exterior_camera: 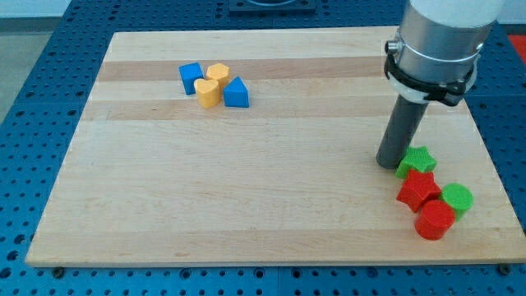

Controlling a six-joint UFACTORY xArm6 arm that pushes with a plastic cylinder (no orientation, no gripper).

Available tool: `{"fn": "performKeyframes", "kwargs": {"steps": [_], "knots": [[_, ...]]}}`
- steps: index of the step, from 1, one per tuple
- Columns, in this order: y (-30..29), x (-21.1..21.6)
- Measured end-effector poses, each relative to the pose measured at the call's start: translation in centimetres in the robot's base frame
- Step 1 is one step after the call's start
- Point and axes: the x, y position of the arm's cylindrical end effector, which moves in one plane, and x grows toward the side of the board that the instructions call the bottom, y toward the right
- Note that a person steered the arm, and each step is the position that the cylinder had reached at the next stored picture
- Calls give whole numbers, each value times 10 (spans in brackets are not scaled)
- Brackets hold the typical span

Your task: Separate the group of blocks

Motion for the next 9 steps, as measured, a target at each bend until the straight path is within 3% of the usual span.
{"fn": "performKeyframes", "kwargs": {"steps": [1,6,7,9], "knots": [[-42,-4],[-359,-3],[-391,-19],[-391,-166]]}}
